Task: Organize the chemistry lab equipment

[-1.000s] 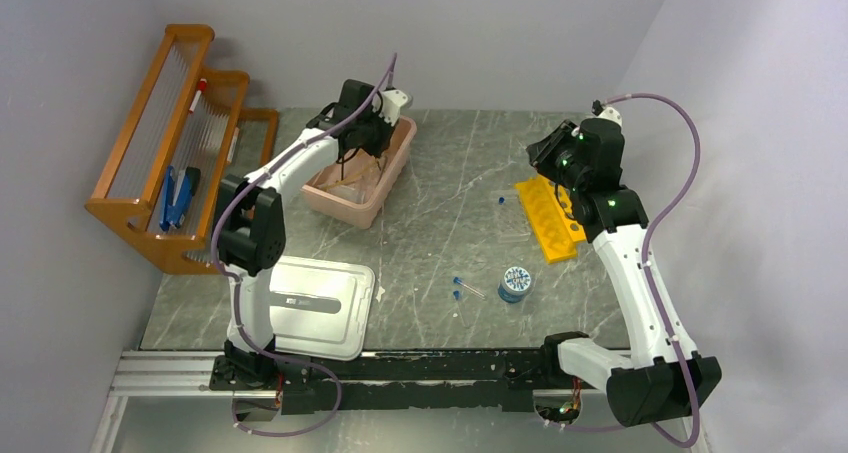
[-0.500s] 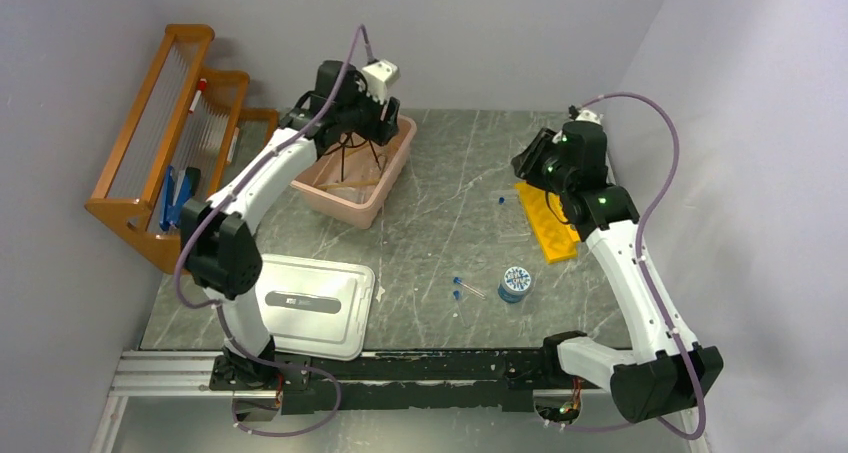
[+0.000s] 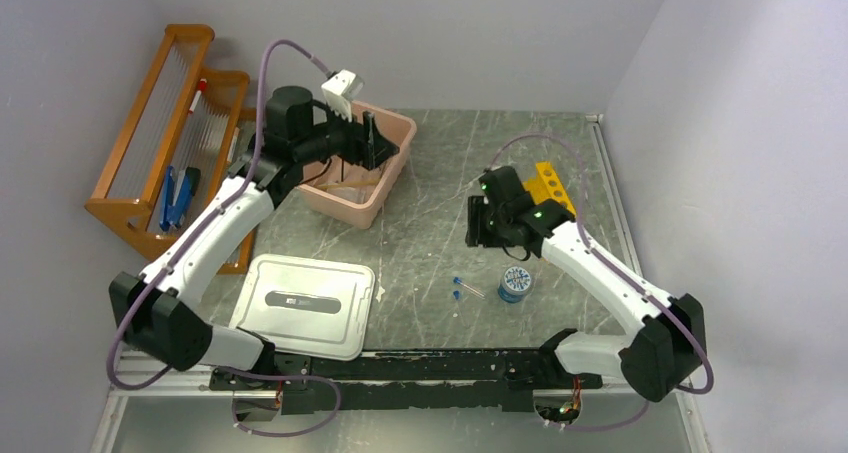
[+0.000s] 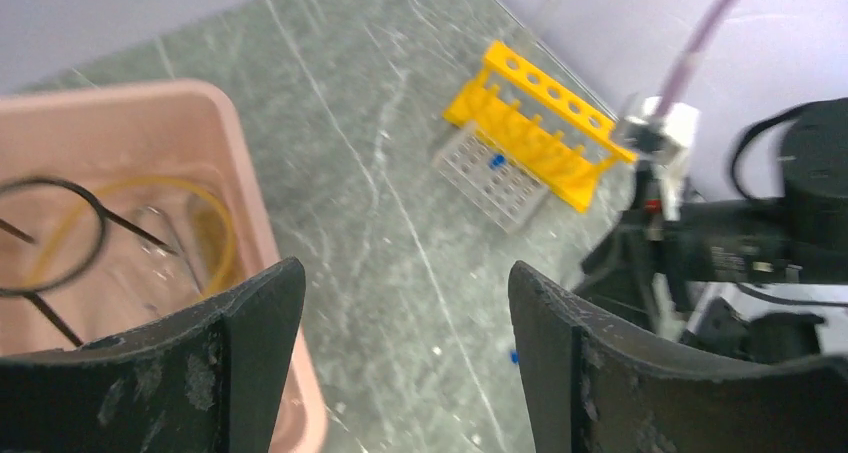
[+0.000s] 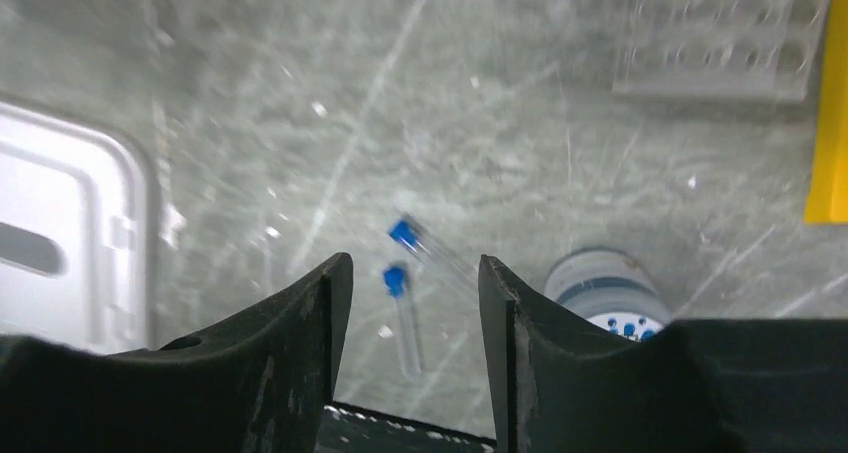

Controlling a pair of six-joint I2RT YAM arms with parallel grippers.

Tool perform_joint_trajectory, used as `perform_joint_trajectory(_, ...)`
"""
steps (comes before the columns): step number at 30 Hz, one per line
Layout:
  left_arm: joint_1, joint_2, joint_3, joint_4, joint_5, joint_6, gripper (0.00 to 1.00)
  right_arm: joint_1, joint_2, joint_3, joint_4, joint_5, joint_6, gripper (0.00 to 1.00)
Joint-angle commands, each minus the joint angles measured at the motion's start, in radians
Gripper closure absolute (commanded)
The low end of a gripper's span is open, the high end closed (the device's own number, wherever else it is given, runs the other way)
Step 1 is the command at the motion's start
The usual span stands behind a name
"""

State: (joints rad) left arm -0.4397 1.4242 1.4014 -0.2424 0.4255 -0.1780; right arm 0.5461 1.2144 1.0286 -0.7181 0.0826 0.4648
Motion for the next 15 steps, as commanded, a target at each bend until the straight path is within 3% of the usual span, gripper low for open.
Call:
perform_joint_trajectory(1, -0.029, -0.1, -0.143, 0.093, 0.103, -0.151, 0.23, 0.087, 0.029, -0.066, -0.044, 0.085, 0.03, 0.49)
perform_joint_trajectory(10, -0.272, -0.135, -0.284, 0.039, -0.071, -0.156, 0.32, 0.217, 0.209, -0.115, -0.019, 0.119, 0.039, 0.51)
perform_joint_trajectory(15, -0.317, -0.139, -0.31, 0.045, -0.165, -0.174, 0.33, 0.228, 0.288, -0.112, -0.032, 0.129, 0.024, 0.49)
